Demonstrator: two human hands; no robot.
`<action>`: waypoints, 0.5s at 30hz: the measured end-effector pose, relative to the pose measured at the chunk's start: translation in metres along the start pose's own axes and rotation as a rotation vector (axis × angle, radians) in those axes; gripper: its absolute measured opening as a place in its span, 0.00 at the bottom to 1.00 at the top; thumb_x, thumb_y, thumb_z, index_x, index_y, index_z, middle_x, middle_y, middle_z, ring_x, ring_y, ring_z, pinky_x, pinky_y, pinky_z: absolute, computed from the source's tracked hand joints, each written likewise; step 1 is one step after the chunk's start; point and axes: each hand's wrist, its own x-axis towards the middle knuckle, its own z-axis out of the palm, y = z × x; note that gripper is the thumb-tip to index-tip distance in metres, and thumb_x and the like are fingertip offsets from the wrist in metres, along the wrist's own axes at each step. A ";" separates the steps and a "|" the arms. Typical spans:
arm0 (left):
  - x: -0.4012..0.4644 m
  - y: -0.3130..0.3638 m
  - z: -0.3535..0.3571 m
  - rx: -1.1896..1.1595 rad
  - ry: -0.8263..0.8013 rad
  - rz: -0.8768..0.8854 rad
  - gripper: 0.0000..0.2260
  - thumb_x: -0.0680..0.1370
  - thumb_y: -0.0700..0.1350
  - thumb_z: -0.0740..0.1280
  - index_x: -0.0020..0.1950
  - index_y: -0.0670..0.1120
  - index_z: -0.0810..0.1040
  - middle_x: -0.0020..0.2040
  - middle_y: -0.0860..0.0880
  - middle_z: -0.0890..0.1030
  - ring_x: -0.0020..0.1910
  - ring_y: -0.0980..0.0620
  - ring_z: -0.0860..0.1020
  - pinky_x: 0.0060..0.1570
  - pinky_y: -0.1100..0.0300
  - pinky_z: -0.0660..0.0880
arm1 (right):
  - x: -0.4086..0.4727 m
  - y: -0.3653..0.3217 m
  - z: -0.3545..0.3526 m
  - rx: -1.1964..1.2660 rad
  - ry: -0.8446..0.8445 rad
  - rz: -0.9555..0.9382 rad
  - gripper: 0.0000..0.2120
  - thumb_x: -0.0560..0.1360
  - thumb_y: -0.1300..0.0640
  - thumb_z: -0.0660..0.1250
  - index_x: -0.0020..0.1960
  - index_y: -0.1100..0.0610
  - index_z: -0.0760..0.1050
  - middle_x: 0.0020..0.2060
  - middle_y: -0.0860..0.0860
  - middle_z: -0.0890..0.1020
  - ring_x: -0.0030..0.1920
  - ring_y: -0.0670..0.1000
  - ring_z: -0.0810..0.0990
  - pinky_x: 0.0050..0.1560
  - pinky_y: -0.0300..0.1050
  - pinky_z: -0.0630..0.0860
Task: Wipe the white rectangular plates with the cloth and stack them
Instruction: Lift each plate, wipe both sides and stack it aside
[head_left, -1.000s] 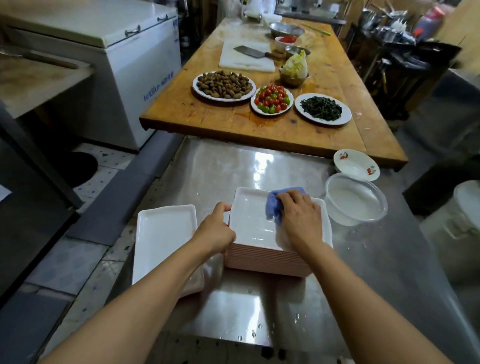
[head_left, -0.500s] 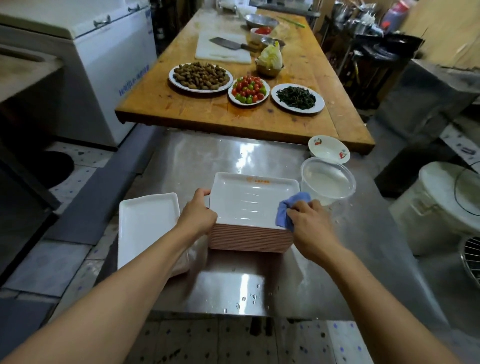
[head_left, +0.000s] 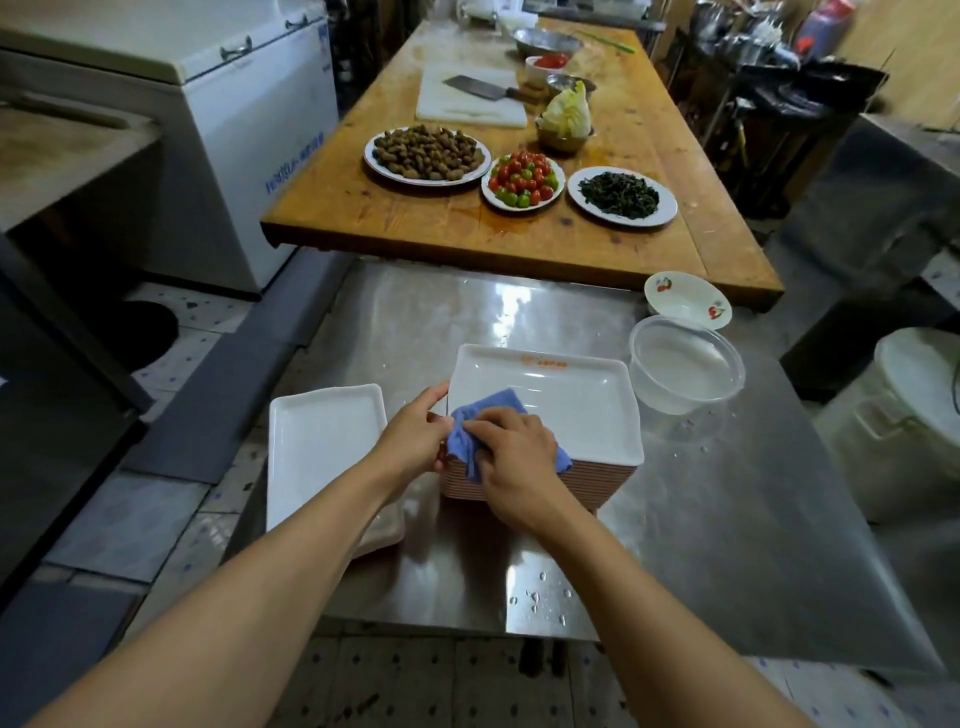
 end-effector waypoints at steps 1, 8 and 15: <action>0.001 0.000 0.000 0.015 0.005 -0.001 0.20 0.81 0.39 0.57 0.71 0.54 0.65 0.38 0.48 0.75 0.34 0.54 0.74 0.31 0.63 0.73 | 0.001 0.002 -0.001 0.023 -0.005 0.000 0.19 0.78 0.55 0.58 0.68 0.50 0.70 0.67 0.50 0.70 0.64 0.55 0.65 0.64 0.50 0.60; 0.008 0.000 0.005 0.170 0.045 0.023 0.20 0.77 0.38 0.63 0.66 0.51 0.65 0.31 0.49 0.73 0.29 0.52 0.72 0.29 0.59 0.71 | 0.029 0.020 -0.010 -0.092 0.034 -0.018 0.21 0.77 0.55 0.59 0.69 0.55 0.68 0.67 0.53 0.68 0.65 0.55 0.66 0.63 0.50 0.63; 0.010 0.005 0.010 0.352 0.115 -0.018 0.19 0.73 0.37 0.60 0.61 0.51 0.65 0.35 0.49 0.72 0.38 0.46 0.74 0.44 0.47 0.77 | 0.024 0.070 -0.035 -0.256 0.089 0.084 0.26 0.74 0.54 0.65 0.70 0.56 0.66 0.70 0.54 0.66 0.68 0.57 0.65 0.65 0.49 0.60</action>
